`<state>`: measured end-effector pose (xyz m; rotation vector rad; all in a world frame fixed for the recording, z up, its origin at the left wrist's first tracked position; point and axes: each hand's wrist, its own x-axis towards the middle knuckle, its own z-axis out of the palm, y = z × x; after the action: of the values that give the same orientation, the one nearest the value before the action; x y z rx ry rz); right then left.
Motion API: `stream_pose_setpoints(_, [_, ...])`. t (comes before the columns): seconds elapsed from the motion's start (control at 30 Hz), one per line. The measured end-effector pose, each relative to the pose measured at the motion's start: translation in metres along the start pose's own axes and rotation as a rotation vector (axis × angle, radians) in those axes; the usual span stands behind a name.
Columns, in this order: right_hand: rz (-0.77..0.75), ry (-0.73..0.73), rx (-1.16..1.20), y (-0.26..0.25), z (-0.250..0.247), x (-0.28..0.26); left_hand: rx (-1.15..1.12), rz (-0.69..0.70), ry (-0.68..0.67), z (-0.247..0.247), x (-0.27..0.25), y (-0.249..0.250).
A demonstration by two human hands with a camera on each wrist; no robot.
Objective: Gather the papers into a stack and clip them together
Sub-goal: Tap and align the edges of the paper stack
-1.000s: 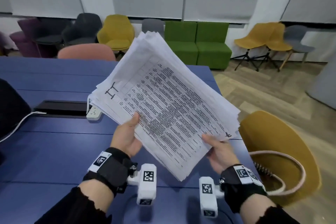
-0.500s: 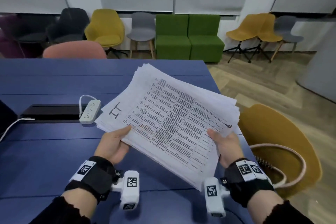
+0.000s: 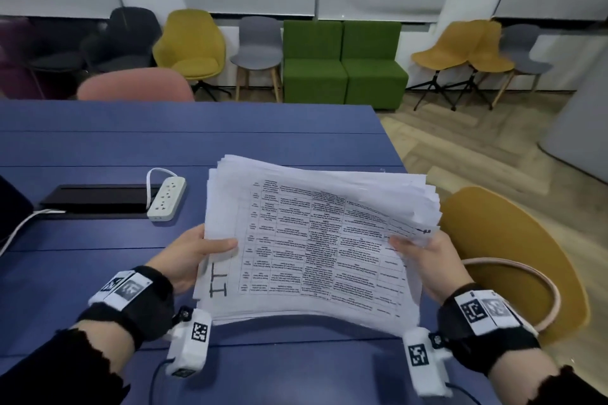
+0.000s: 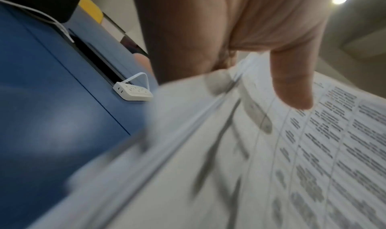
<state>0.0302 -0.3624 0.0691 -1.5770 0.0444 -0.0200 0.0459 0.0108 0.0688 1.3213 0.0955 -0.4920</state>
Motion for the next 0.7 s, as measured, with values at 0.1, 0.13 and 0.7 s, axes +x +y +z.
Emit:
stream_pose_setpoints(0.1, [-0.034,0.012,-0.074,-0.003,0.006,-0.001,0.013,0.130,0.137,0.001,0.009,0.000])
stream_pose_setpoints(0.13, [-0.051,0.023,-0.087,-0.002,0.008,0.000,0.036,0.195,0.201,0.004,0.011,-0.001])
stream_pose_setpoints(0.7, [-0.308,0.278,-0.211,0.014,0.011,-0.012,0.142,0.341,0.354,0.028,0.013,-0.046])
